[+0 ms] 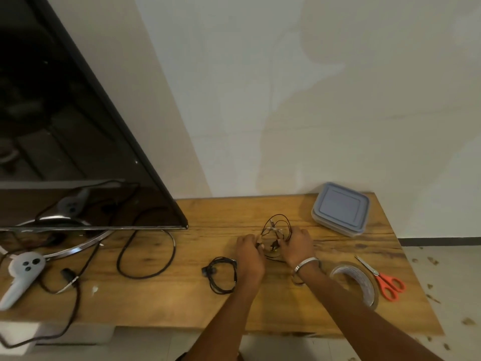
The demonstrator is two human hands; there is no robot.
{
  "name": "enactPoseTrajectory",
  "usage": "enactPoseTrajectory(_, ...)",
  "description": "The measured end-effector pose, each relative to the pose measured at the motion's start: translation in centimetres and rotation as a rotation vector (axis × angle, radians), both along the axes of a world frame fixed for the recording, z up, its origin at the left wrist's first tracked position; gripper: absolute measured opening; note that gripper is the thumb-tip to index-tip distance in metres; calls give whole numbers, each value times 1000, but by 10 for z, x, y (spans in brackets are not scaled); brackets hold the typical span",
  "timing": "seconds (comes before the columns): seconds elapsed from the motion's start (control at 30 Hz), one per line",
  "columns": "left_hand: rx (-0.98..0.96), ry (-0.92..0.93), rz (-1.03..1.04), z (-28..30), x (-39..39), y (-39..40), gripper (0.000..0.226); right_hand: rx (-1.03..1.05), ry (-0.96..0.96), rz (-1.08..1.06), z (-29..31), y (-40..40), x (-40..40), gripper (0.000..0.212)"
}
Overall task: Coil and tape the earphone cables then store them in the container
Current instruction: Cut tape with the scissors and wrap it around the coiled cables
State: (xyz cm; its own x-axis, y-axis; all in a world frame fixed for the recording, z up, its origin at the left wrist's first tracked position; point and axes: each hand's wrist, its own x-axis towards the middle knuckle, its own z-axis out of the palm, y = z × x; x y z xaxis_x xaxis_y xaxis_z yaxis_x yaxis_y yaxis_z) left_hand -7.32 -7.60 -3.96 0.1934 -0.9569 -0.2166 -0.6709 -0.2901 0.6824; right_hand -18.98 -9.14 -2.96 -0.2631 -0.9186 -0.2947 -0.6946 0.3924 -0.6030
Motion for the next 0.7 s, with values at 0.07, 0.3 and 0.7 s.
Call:
enactPoseTrajectory(0.07, 2, -2, -38, 2, 8, 2, 28, 32, 55, 33, 5, 4, -1, 33)
enactPoseTrajectory(0.3, -156, 13, -64, 7, 19, 8, 24, -35, 138, 98, 34, 24, -42, 33)
enactPoseTrajectory(0.7, -217, 232, -126, 18, -37, 83, 28, 377, 569, 338, 54, 49, -82, 48)
